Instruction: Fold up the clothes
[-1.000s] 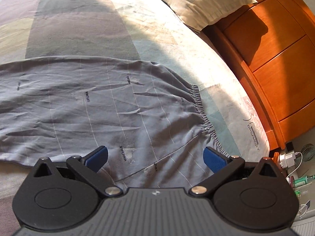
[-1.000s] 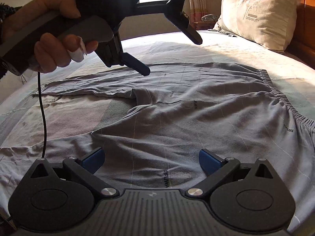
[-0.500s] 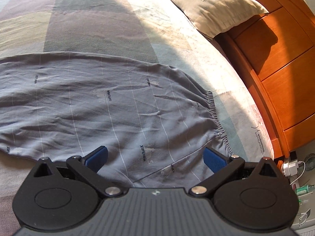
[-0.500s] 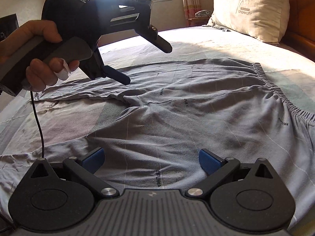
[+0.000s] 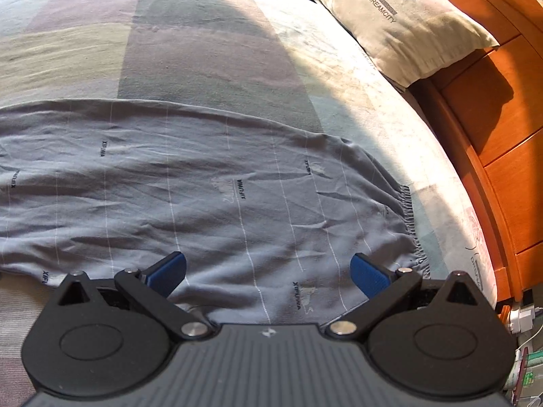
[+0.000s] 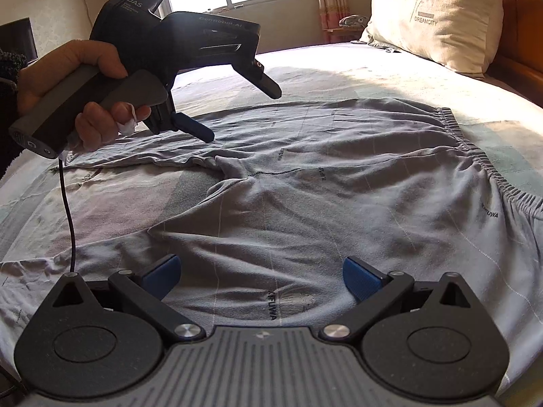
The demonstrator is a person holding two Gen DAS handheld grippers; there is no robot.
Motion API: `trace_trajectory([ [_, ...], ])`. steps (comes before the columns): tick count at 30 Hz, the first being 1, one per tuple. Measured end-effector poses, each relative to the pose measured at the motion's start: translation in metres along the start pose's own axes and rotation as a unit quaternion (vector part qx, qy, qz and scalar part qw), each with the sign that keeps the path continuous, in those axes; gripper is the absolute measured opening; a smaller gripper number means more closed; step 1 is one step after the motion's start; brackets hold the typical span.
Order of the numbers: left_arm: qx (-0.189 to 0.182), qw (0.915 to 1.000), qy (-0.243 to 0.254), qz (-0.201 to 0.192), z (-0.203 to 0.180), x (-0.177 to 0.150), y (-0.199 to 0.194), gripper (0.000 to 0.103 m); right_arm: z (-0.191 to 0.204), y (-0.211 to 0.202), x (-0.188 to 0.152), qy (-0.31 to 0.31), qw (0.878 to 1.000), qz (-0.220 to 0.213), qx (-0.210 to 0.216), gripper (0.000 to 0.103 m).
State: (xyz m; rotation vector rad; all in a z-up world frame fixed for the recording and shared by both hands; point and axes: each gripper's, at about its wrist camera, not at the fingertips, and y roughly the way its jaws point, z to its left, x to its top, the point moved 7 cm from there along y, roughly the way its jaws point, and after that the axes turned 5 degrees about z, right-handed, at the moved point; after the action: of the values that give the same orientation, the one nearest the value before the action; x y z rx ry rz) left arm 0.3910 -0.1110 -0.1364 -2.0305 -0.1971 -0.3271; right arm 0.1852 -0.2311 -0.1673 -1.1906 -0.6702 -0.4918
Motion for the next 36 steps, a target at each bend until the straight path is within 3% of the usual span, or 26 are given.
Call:
trace_trajectory([
  [4,0.044,0.9989,-0.001,0.019,0.010,-0.004,0.011,0.102,0.000,0.001,-0.001,-0.004,1.000,0.002,-0.002,0.103],
  [7,0.046,0.9989,-0.006,0.005,0.011,-0.007,-0.022,0.102,-0.001,0.002,-0.001,-0.002,1.000,-0.001,-0.001,0.103],
  [12,0.086,0.9960,0.023,-0.010,0.011,-0.023,-0.090,0.102,0.001,0.005,-0.002,-0.012,1.000,-0.007,-0.012,0.103],
  [17,0.089,0.9954,0.021,-0.028,0.018,-0.072,-0.159,0.102,0.001,0.004,0.000,-0.009,1.000,-0.014,-0.012,0.103],
  [21,0.104,0.9932,0.041,-0.034,0.024,-0.133,-0.194,0.102,-0.004,-0.006,0.001,0.025,0.999,-0.032,0.000,0.103],
  [24,0.115,0.9896,0.077,-0.040,0.027,-0.182,-0.203,0.102,-0.003,-0.021,-0.002,0.023,0.999,-0.045,-0.020,0.103],
  [27,0.115,0.9891,0.082,-0.040,0.041,-0.224,-0.190,0.102,0.005,-0.035,-0.014,-0.002,0.998,-0.041,-0.055,0.103],
  [32,0.145,0.9827,0.099,-0.059,0.060,-0.267,-0.157,0.102,0.021,-0.039,-0.040,-0.041,0.996,-0.007,-0.074,0.103],
  [36,0.115,0.9869,0.091,-0.066,0.068,-0.286,-0.136,0.102,0.028,-0.033,-0.052,-0.066,0.994,0.001,-0.092,0.103],
])
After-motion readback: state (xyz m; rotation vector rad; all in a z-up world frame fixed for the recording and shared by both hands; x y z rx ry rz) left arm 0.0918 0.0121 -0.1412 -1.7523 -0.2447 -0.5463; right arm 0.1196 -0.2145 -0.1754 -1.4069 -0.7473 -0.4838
